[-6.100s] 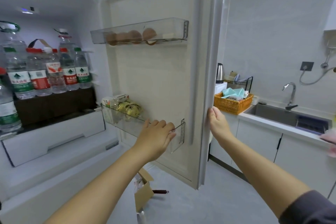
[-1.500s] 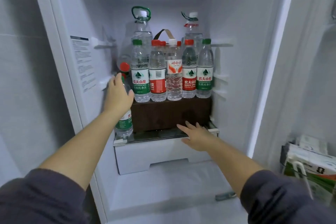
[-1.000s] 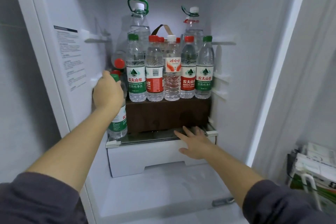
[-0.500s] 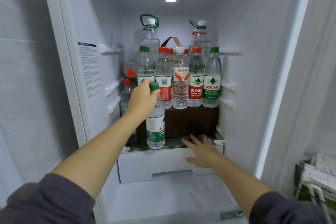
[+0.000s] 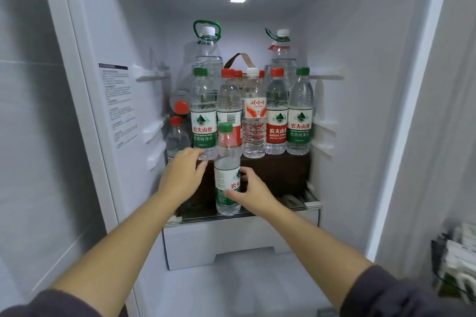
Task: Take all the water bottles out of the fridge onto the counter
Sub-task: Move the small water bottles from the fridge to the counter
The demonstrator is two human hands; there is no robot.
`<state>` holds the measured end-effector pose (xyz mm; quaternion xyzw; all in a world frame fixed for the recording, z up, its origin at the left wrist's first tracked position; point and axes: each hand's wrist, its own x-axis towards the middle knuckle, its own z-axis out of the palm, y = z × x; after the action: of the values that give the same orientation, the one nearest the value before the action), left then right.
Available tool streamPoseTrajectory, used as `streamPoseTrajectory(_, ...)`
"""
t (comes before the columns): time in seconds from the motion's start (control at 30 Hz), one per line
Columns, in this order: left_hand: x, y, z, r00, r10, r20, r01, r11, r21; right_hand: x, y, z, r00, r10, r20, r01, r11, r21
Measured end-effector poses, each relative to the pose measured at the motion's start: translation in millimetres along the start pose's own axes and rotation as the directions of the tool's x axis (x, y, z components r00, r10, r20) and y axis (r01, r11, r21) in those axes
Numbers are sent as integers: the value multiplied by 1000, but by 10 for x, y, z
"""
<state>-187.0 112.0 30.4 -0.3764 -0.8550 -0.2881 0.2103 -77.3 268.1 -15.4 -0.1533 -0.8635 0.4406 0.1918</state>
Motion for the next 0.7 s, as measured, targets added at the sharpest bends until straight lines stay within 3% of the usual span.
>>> streamPoseTrajectory(0.13, -153, -79, 60, 991, -24, 134, -5, 977, 212, 74, -26, 230, 993, 7, -121, -7, 1000, 5)
streamPoseTrajectory(0.37, -172, -11, 84, 995, -38, 92, 13, 965, 262, 34, -55, 245, 973, 43, -228, -46, 999, -8)
streamPoseTrajectory(0.7, -171, -14, 128, 993, -29, 116, -8, 951, 310, -151, 133, -476, 902, 134, -411, -181, 980, -79)
